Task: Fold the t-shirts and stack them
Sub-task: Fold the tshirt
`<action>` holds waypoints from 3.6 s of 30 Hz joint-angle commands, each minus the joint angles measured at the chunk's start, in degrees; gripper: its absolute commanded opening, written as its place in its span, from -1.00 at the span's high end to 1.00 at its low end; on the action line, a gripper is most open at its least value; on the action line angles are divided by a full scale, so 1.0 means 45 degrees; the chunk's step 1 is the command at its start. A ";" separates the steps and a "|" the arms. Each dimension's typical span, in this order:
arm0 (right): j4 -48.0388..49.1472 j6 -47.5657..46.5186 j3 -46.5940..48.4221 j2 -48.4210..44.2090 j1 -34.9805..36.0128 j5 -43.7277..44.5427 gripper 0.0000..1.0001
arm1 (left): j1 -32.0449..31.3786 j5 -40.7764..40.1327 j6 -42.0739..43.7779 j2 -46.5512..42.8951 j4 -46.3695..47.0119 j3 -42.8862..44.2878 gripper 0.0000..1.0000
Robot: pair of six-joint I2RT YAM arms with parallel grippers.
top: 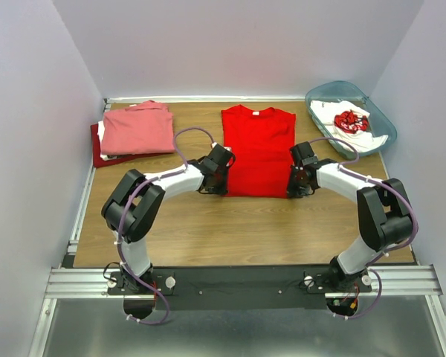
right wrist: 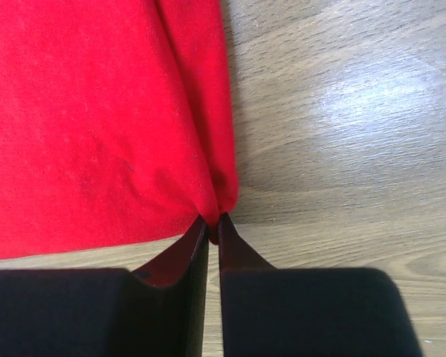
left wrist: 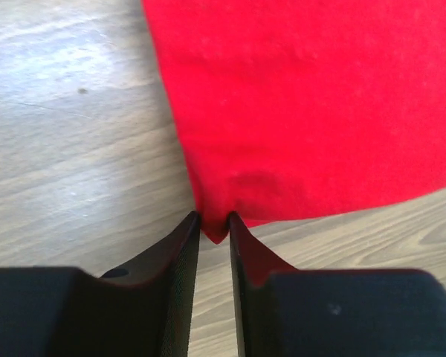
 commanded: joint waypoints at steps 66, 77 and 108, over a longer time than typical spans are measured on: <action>-0.8049 0.1116 0.4410 -0.6426 -0.0034 -0.0539 0.99 | -0.1410 0.4215 -0.0972 -0.7537 -0.4083 -0.0948 1.00; -0.6642 0.0688 0.4644 -0.5060 -0.0053 0.1083 0.99 | -0.0277 0.4975 -0.0211 -0.6737 -0.3205 -0.1104 1.00; -0.2989 -0.1793 1.0952 0.3497 -0.2006 -0.1525 -0.57 | 0.3786 0.3630 0.1488 0.1018 -0.2967 0.7877 -0.97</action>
